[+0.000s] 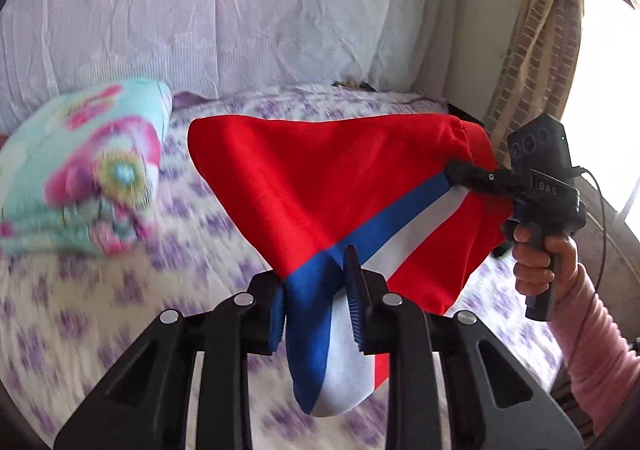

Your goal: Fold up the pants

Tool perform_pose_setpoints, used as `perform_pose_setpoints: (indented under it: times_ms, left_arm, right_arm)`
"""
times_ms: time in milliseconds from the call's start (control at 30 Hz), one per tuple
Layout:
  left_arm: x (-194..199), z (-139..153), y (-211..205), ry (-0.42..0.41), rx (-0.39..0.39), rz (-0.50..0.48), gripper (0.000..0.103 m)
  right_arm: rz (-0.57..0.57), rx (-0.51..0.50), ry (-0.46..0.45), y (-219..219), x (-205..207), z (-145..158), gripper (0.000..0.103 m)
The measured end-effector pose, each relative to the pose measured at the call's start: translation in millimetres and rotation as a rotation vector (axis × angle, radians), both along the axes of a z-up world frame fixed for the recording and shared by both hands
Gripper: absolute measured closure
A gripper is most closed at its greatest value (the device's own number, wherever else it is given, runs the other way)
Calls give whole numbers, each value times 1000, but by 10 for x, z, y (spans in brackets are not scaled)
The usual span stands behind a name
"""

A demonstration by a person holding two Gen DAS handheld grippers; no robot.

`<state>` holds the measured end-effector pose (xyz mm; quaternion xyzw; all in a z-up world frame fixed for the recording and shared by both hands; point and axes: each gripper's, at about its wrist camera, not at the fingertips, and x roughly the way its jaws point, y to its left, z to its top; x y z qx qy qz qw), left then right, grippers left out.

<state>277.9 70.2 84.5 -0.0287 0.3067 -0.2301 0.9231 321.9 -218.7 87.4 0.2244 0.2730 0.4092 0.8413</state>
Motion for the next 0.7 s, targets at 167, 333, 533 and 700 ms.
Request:
perform_pose_setpoints:
  times_ms: [167, 333, 533, 700]
  left_arm:
    - [962, -488, 104, 41, 36, 37, 78]
    - [1606, -1533, 333, 310, -2, 102, 65]
    - [1351, -1039, 655, 125, 26, 247, 21]
    - [1470, -839, 387, 117, -41, 154, 21]
  right_arm:
    - [-31, -2, 95, 79, 1124, -501, 70]
    - [-124, -142, 267, 123, 1690, -1545, 54]
    - [-274, -290, 146, 13, 1353, -1151, 38]
    - [-327, -386, -145, 335, 1181, -678, 41]
